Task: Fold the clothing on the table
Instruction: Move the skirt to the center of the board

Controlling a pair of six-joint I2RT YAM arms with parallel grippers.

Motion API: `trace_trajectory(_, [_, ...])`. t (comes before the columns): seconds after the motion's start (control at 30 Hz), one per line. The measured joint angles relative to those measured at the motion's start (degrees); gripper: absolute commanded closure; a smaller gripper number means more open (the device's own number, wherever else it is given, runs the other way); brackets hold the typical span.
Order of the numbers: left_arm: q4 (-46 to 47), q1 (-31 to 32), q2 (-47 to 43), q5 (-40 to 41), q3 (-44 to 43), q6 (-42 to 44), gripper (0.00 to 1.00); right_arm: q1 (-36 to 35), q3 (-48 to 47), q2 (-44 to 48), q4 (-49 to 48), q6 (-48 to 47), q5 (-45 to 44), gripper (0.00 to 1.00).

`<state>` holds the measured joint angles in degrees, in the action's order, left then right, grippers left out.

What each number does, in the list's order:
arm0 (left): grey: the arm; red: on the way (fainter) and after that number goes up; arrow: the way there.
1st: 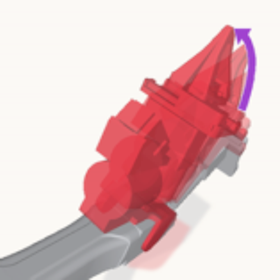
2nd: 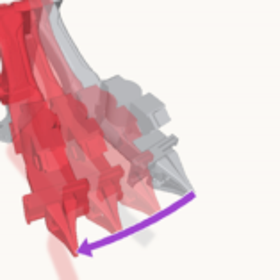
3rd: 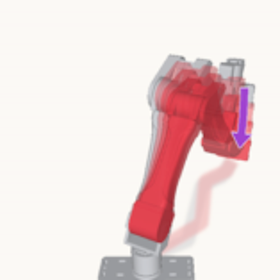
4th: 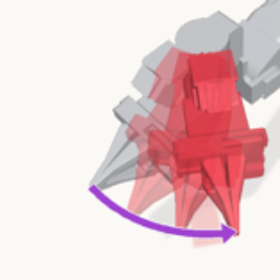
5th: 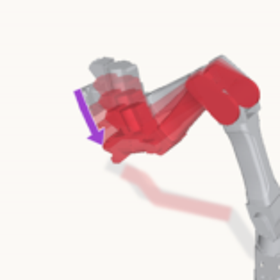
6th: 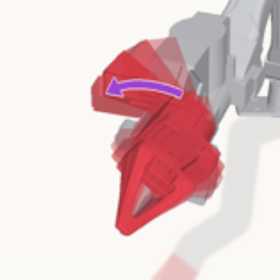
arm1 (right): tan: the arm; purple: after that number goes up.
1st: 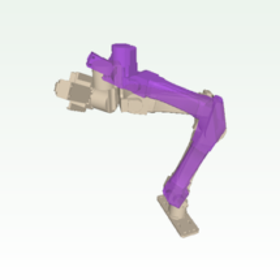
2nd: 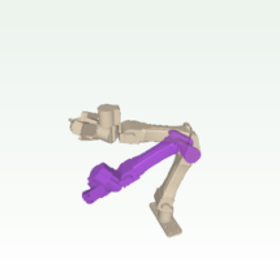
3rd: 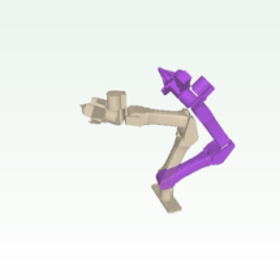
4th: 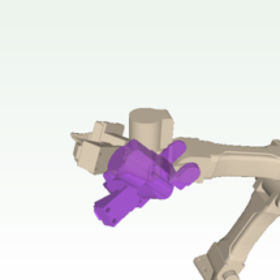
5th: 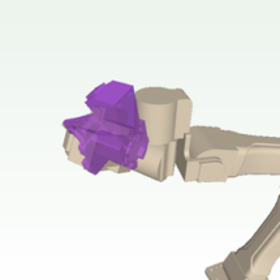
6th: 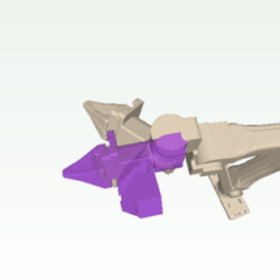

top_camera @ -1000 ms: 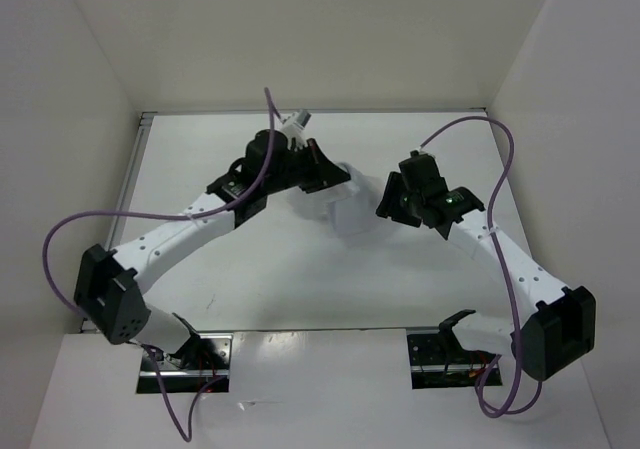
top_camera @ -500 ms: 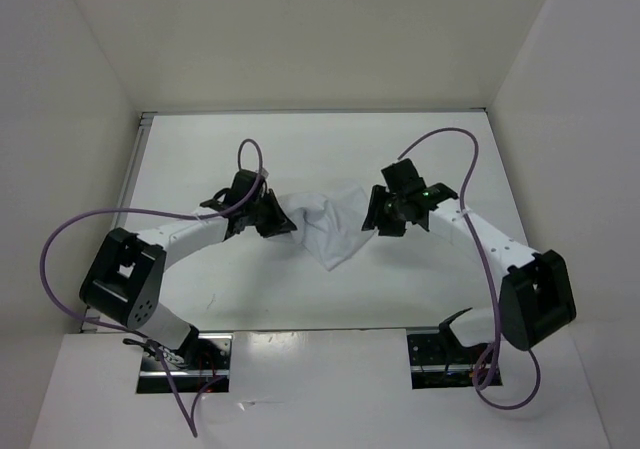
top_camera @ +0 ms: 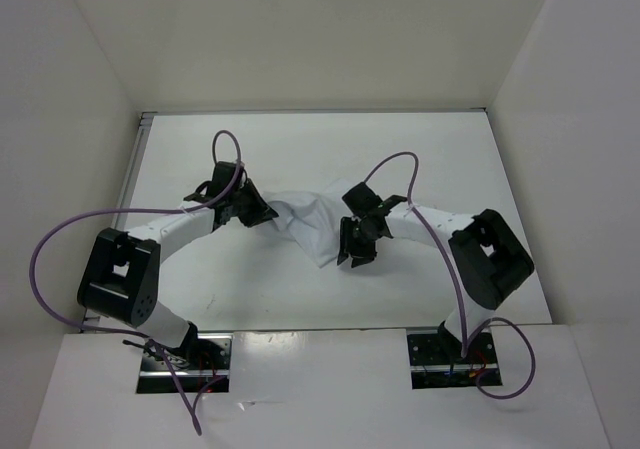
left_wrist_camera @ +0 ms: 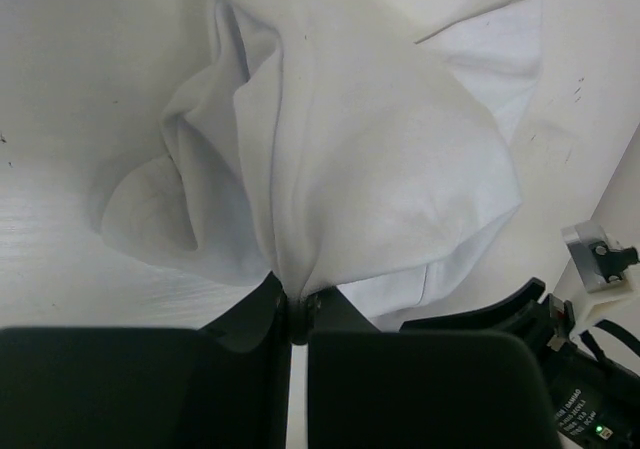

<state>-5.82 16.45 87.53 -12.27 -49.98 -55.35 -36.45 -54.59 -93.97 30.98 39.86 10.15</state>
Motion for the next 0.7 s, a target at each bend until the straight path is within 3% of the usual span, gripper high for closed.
trace_trajectory(0.7, [-0.1, -1.5, 0.0, -1.1, 0.0, 1.3, 1.0, -0.3, -0.4, -5.2, -8.3, 4.8, 3.8, 0.54])
